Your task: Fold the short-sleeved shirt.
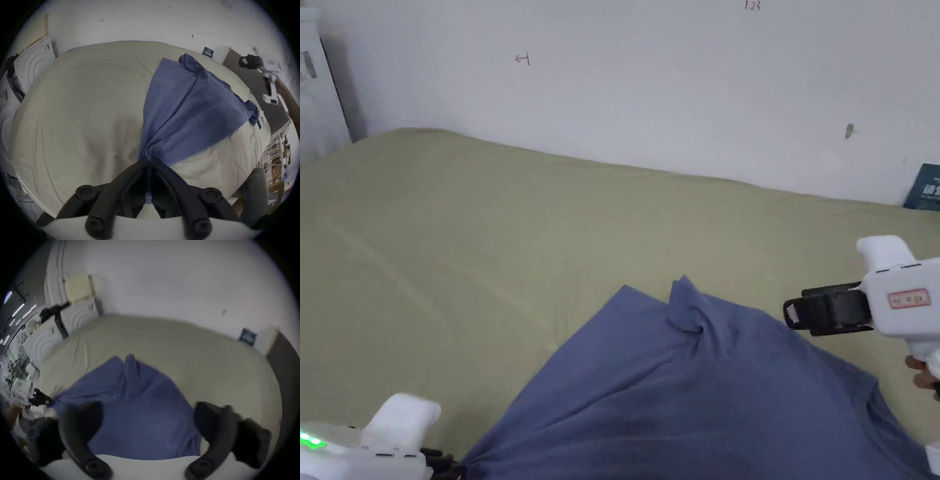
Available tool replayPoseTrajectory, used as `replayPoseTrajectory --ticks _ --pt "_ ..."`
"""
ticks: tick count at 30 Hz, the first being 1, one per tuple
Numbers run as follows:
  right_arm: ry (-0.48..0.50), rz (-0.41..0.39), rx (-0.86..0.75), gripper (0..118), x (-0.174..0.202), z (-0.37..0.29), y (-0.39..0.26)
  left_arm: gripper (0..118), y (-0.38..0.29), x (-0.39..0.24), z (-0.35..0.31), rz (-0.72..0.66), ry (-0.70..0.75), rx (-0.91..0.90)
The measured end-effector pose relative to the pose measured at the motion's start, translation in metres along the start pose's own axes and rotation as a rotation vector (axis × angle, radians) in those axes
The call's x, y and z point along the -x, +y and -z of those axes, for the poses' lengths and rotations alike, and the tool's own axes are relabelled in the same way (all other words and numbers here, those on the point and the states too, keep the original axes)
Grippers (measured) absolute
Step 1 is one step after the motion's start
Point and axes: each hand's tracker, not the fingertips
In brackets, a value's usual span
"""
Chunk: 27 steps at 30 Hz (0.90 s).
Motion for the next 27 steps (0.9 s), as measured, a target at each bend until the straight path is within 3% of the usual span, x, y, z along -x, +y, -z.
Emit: replayPoseTrajectory --ticks 1,4,5,8,10,11,12,13,14,15,16,17,20,24,27 --pt "0.001 -0.025 0.045 115 -0.009 0.023 0.013 5 -0.002 0.000 0.001 -0.007 0.002 -0.003" --pt "-0.134 -0.173 0.139 113 -0.031 0.090 0.049 5 -0.004 0.004 0.008 -0.019 0.006 0.005" --pt "-0.135 -0.210 0.158 113 -0.037 0.108 0.055 5 -0.005 0.005 0.011 -0.025 0.000 0.020" --pt "-0.041 -0.192 0.256 113 -0.039 0.145 0.055 5 -0.009 0.007 0.015 -0.038 -0.006 0.029" --pt "-0.066 -0.197 0.293 112 -0.043 0.169 0.052 5 -0.006 0.003 0.013 -0.055 -0.016 0.020" --pt "-0.106 -0.217 0.297 104 -0.041 0.173 0.049 5 -0.007 0.004 0.014 -0.067 -0.021 0.019" --pt "-0.149 -0.224 0.297 81 -0.040 0.178 0.048 5 -0.007 0.004 0.015 -0.078 -0.022 0.015" --pt "-0.150 -0.173 0.314 62 -0.041 0.180 0.048 5 -0.007 0.005 0.016 -0.088 -0.032 0.017" --pt "-0.010 -0.037 0.309 58 -0.042 0.176 0.049 5 -0.008 0.009 0.018 -0.097 -0.037 0.011" --pt "-0.098 -0.019 0.274 37 -0.047 0.168 0.050 5 -0.009 0.010 0.019 -0.112 -0.044 0.006" --pt "-0.067 0.007 0.276 0 -0.050 0.164 0.052 5 -0.010 0.011 0.018 -0.126 -0.050 0.000" --pt "-0.060 0.031 0.284 0 -0.052 0.161 0.055 5 -0.011 0.011 0.018 -0.132 -0.054 -0.008" --pt "-0.078 -0.044 0.184 0 -0.042 0.135 0.050 5 -0.010 0.014 0.019 -0.152 -0.045 -0.026" --pt "-0.085 -0.001 0.035 0 -0.023 0.079 0.061 5 0.014 0.019 0.006 -0.107 -0.017 -0.035" --pt "-0.132 -0.070 -0.113 0 -0.014 0.028 0.077 5 0.051 0.025 -0.018 -0.097 -0.047 -0.123"
